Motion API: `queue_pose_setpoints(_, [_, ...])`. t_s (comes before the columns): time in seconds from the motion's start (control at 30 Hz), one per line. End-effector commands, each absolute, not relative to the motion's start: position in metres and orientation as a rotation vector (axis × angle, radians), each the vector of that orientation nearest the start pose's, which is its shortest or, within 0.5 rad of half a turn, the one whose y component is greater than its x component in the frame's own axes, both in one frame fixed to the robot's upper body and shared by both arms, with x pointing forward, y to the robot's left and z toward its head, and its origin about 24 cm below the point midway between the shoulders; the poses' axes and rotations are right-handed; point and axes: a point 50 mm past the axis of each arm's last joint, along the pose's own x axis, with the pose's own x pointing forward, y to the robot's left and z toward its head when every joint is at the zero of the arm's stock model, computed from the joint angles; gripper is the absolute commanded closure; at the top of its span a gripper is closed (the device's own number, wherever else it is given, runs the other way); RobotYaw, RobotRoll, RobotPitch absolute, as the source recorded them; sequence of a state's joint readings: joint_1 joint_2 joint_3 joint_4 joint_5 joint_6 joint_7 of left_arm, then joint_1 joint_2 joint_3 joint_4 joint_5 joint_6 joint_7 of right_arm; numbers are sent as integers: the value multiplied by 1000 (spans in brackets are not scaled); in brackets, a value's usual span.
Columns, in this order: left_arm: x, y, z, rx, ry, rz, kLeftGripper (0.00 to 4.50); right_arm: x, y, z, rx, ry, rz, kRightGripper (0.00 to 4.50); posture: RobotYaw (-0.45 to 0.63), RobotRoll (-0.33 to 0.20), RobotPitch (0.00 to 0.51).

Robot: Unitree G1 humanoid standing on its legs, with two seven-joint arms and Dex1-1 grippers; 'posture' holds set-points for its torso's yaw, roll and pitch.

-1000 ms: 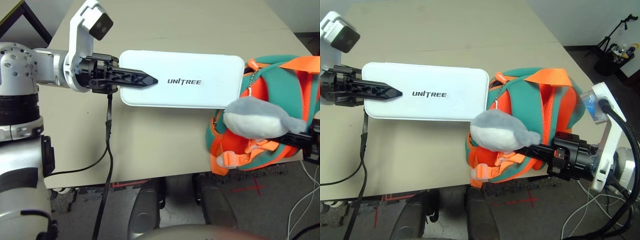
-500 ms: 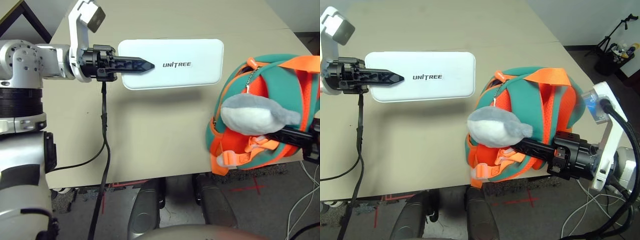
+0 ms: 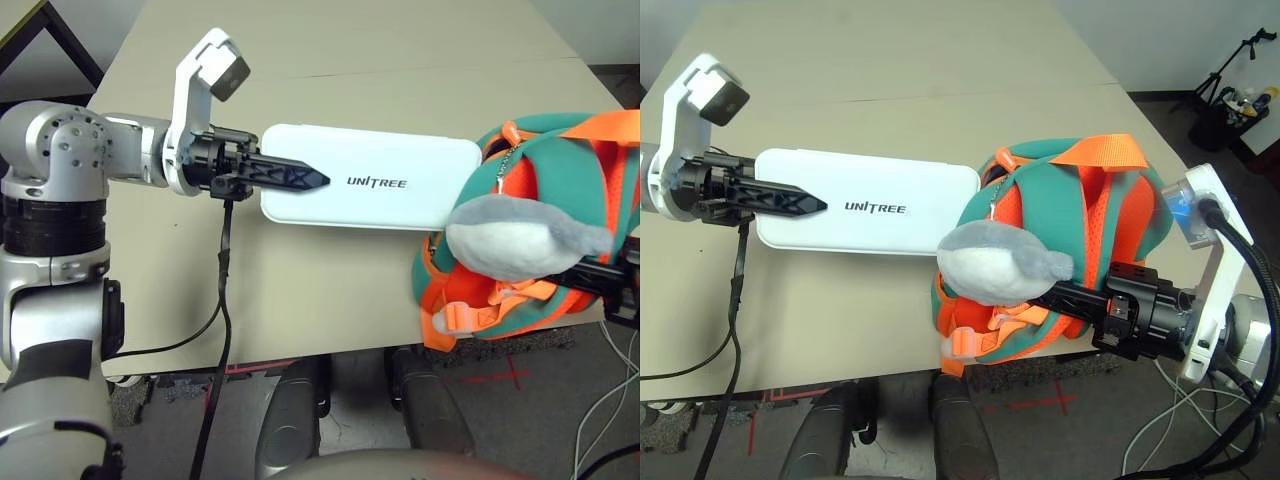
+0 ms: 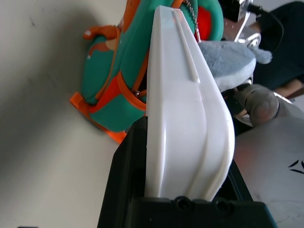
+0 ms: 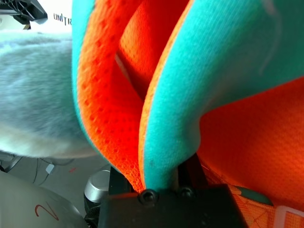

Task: Put the pencil case into the backpack and zip it.

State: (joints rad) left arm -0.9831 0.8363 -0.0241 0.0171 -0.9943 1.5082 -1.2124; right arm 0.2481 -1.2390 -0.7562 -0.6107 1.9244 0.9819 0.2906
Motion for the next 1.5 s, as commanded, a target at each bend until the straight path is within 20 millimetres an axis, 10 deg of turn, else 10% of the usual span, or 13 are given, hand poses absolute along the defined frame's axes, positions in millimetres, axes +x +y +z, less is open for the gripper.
queue_pose_setpoints(0.03, [263, 157, 274, -153, 632, -1602, 3120, 161, -218, 239, 234, 420, 913, 4197, -4, 0, 225])
queue_pose_setpoints(0.47, [280, 111, 339, 385, 436, -1735, 3120, 166, -214, 242, 221, 399, 933, 4197, 7, 0, 208])
queue_pose_setpoints(1.0, [310, 86, 337, 603, 499, -1643, 3120, 174, -212, 243, 216, 388, 962, 4197, 35, 0, 214])
queue_pose_setpoints(1.5, [301, 24, 287, 643, 535, -1708, 3120, 180, -211, 241, 215, 384, 991, 4197, 39, 0, 208])
